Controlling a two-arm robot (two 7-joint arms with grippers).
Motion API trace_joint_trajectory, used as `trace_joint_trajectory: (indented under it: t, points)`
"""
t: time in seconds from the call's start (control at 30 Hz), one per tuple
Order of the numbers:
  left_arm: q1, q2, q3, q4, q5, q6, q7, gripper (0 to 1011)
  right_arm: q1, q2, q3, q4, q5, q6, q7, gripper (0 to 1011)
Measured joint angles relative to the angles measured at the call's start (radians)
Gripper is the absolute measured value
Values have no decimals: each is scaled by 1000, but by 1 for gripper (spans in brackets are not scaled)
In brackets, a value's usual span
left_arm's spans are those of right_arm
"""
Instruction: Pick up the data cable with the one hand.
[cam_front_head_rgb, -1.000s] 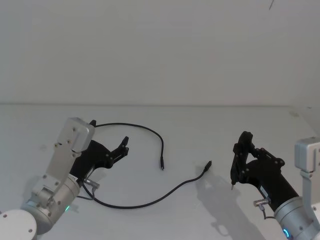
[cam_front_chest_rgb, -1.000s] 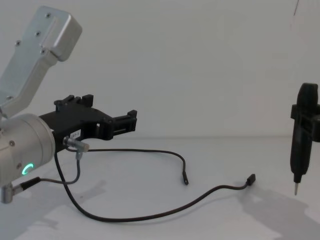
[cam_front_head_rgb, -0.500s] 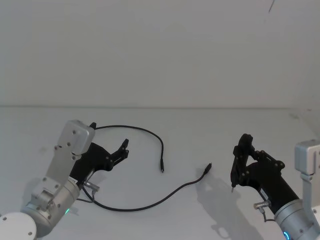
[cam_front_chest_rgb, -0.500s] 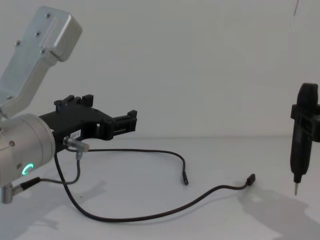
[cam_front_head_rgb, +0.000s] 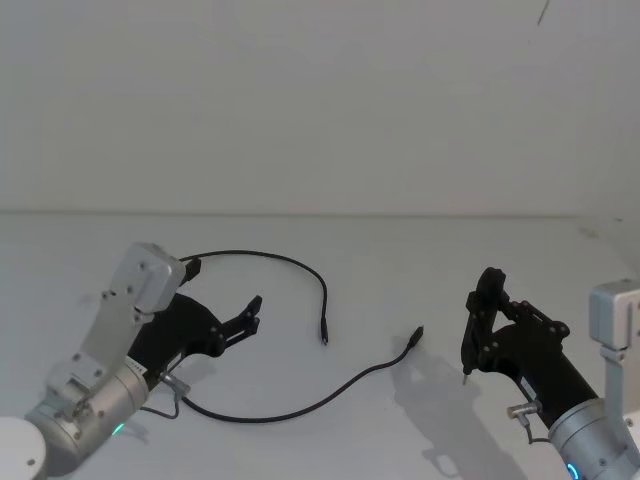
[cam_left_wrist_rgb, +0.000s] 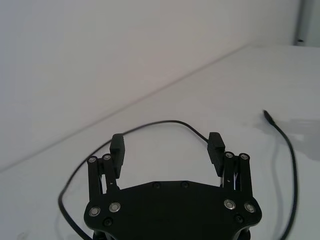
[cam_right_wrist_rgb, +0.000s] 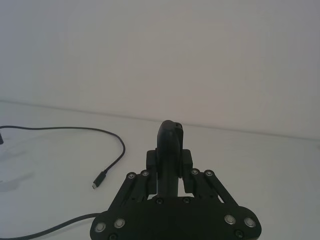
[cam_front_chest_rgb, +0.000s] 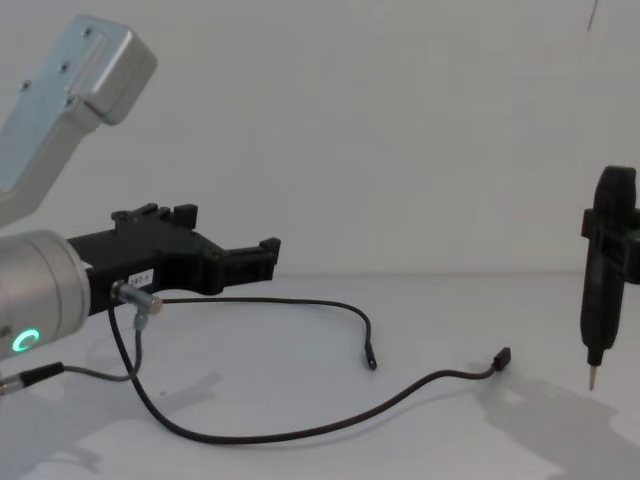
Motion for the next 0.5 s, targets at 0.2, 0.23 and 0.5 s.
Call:
trace_joint_trajectory:
  t: [0.2, 0.23, 0.5]
  points:
    - [-10, 39, -5, -20, -42, 47, -86, 1001, 0, 0, 0, 0, 0, 0, 0, 279]
    - [-12, 44, -5, -22, -47, 53, -96, 1001, 0, 0, 0, 0, 0, 0, 0, 279]
    - [-55, 85, 10, -44, -95, 141, -222, 1001, 0, 0, 0, 0, 0, 0, 0, 279]
